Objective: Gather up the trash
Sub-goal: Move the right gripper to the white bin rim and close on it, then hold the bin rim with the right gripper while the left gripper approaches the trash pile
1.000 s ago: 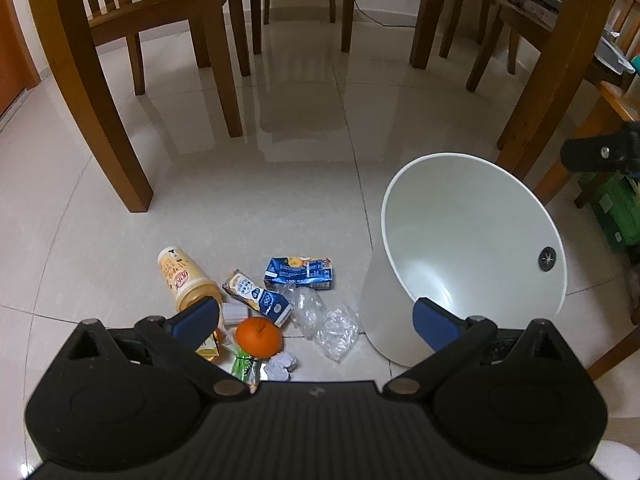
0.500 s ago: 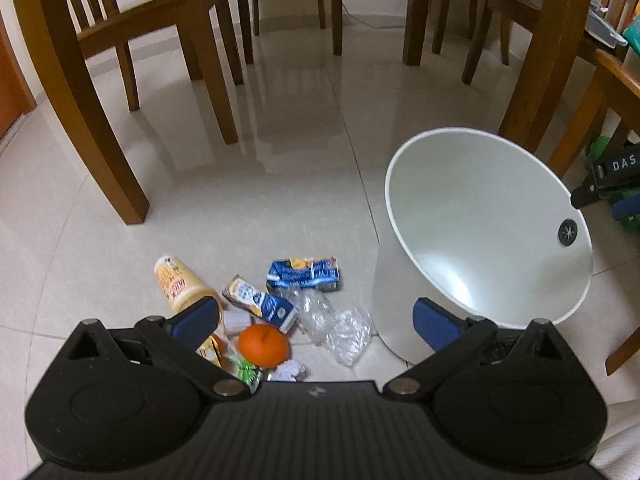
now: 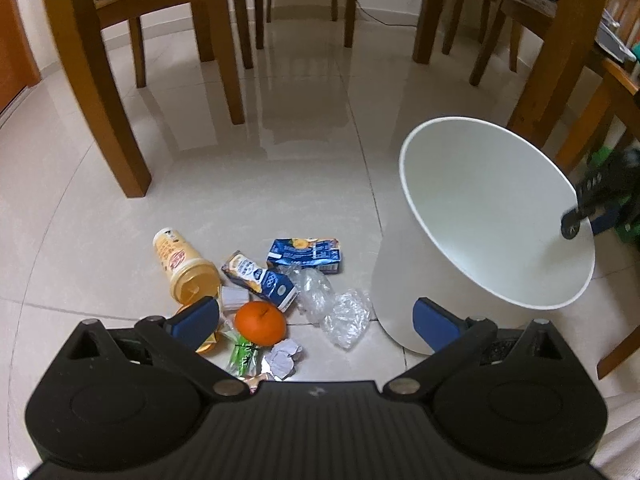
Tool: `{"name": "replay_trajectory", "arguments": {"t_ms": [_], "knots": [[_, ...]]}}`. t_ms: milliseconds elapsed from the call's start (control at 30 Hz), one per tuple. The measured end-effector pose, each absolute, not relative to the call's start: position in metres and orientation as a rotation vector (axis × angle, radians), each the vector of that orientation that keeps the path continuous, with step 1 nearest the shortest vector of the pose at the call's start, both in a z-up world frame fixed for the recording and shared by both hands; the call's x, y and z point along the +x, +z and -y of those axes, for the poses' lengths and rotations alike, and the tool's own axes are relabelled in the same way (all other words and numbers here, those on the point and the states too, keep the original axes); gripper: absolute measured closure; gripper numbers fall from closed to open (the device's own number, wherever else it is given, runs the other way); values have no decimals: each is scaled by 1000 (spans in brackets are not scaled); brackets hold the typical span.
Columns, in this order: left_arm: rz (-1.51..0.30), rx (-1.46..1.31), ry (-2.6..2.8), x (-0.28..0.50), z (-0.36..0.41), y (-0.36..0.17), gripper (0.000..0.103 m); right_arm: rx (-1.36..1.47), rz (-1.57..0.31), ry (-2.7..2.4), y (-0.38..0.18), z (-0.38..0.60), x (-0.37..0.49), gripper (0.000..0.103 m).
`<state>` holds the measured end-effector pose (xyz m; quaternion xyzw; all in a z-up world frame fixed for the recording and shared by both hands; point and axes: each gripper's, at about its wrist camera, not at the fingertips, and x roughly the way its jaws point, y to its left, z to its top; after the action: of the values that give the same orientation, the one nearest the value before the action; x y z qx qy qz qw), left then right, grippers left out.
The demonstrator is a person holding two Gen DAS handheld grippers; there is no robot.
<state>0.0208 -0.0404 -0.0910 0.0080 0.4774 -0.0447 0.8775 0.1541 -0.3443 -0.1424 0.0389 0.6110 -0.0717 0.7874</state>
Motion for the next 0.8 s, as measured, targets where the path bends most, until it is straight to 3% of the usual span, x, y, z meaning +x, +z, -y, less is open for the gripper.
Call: {"name": "replay_trajectory", "arguments": {"t_ms": [100, 267, 367, 567, 733, 800], "knots": [[-1003, -6, -85, 16, 33, -92, 1, 68, -1319, -153, -147, 340, 158, 84], [-1005, -3, -55, 9, 25, -90, 1, 14, -1323, -185, -148, 332, 165, 92], [-994, 1, -40, 6, 21, -86, 1, -23, -1310, -177, -147, 327, 171, 92], [-969, 7, -4, -4, 11, -79, 1, -86, -1278, -183, -150, 318, 188, 88], [-952, -12, 24, -11, 1, -77, 1, -54, -1238, -141, -132, 319, 182, 77], [-947, -8, 25, -11, 2, -77, 1, -20, -1208, -97, -118, 319, 177, 59]]}}
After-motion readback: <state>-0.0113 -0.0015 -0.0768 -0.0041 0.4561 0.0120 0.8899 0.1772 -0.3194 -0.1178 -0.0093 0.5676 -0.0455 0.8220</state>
